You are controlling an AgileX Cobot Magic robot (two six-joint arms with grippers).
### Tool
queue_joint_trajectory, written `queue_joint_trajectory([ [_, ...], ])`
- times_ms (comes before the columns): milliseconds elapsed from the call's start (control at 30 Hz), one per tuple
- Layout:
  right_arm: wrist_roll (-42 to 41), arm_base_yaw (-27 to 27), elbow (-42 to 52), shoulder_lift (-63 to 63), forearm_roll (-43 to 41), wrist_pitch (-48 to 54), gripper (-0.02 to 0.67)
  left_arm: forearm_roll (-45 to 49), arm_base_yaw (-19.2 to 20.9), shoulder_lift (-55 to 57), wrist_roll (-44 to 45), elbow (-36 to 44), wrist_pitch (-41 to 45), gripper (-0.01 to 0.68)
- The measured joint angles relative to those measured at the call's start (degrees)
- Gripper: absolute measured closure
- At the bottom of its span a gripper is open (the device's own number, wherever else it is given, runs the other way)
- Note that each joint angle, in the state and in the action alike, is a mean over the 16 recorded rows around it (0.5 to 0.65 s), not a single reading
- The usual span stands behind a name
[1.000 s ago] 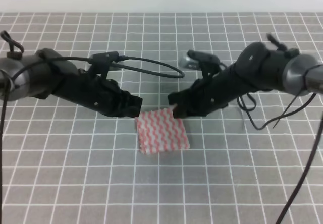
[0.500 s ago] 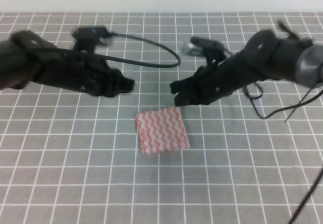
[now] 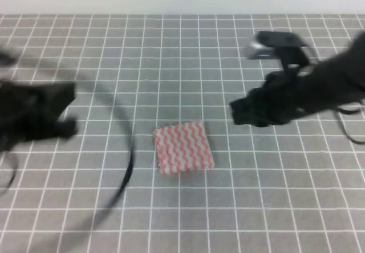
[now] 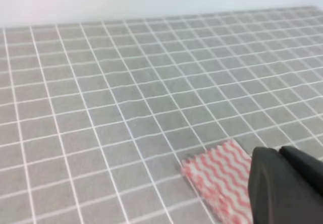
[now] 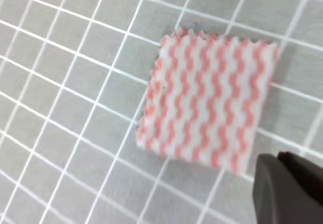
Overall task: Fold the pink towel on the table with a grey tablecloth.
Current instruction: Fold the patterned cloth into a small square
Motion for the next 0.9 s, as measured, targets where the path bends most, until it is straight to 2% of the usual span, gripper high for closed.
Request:
queue_joint_trajectory([
  [233,0.9,0.0,12.7,-16.3,-0.9,-3.3,0.664,0.1,0.0,-22.8,-0.4,14.7,-4.0,0.676],
  [500,1.5,0.0,26.3,-34.1,-1.7,-7.7,0.665,0.1,0.0,-45.3,-2.9,27.5,-5.9,0.676],
  [700,1.6,0.0,36.3,-46.0,-2.3,-14.9,0.665,0.2,0.0,-54.4,-4.8,34.8,-10.7,0.676],
  [900,0.5,0.0,45.5,-54.8,-2.7,-25.1,0.665,0.5,0.0,-56.7,-5.5,39.4,-15.2,0.676],
])
